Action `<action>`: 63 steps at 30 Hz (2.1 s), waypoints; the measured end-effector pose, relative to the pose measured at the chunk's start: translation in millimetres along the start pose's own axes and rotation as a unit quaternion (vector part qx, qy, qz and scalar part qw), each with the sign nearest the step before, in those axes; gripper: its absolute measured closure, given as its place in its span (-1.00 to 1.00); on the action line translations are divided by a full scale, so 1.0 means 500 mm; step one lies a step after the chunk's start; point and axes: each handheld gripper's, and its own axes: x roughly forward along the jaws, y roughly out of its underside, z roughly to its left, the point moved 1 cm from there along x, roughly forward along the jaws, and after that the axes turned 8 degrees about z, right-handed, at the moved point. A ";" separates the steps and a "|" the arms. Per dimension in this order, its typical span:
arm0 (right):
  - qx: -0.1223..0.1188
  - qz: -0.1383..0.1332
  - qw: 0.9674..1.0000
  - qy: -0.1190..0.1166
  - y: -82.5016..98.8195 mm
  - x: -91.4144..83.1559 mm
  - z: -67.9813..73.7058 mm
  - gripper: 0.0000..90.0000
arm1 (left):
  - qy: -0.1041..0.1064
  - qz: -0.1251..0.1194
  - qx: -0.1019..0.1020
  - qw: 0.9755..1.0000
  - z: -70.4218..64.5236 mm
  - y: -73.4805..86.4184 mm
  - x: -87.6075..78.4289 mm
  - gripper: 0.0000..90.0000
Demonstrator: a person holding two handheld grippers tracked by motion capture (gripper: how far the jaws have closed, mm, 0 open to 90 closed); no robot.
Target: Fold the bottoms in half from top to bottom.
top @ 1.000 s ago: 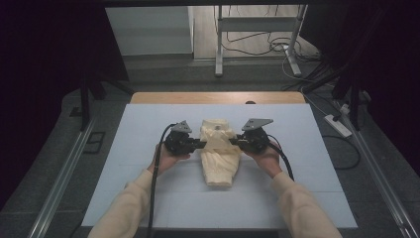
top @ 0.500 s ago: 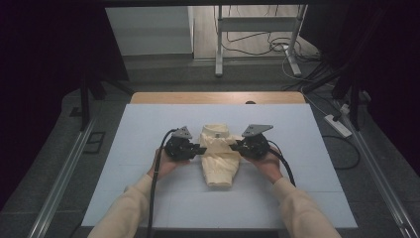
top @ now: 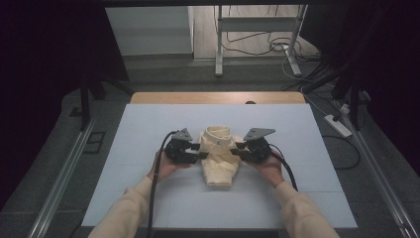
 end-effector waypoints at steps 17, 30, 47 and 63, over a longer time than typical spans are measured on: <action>0.040 -0.020 0.999 -0.015 0.027 -0.111 0.034 -0.03 | -0.019 -0.015 -0.045 0.999 -0.024 0.059 -0.066 -0.32; -0.001 0.028 0.998 -0.058 -0.062 -0.049 0.084 0.98 | -0.031 -0.020 -0.048 0.998 -0.013 0.042 -0.058 -0.32; -0.016 0.082 0.992 -0.090 0.006 -0.007 0.132 0.98 | -0.035 -0.010 -0.051 0.998 -0.017 0.047 -0.054 -0.33; -0.017 0.071 0.993 -0.087 0.013 -0.005 0.135 0.98 | -0.040 -0.007 -0.051 0.998 -0.017 0.051 -0.055 -0.34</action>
